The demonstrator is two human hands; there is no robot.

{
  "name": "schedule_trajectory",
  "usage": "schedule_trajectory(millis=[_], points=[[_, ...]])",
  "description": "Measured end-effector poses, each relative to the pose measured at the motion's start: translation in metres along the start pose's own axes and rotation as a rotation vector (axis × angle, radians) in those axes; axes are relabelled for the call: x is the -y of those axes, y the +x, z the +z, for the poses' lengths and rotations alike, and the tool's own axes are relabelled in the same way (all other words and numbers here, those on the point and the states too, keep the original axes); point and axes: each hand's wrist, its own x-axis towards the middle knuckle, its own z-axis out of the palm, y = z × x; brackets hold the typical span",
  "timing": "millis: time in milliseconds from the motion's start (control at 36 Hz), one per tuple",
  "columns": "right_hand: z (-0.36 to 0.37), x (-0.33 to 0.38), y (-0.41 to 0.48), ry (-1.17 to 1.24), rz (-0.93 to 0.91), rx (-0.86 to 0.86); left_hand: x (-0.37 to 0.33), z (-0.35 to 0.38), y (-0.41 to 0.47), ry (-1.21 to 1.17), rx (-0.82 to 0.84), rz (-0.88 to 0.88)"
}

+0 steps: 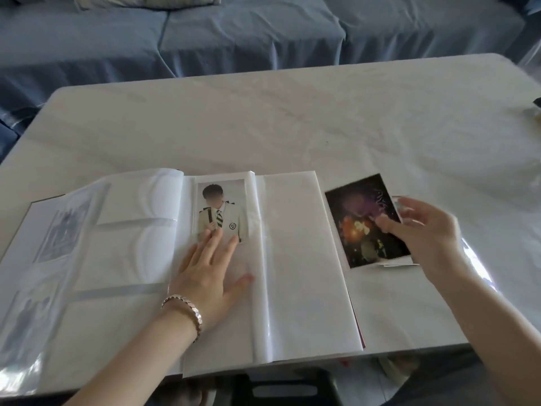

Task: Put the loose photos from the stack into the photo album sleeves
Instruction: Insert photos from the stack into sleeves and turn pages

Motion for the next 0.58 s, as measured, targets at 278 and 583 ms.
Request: schedule_trajectory(millis=[278,583], points=[[0.054,0.02,-0.039,0.192,0.104,0.289,0.004,0.008,-0.001,0.203,0.151,-0.075],[0.09,0.017,-0.081,-0.015,-0.03,0.343,0.005,0.009,-0.002,0.202,0.179,-0.068]])
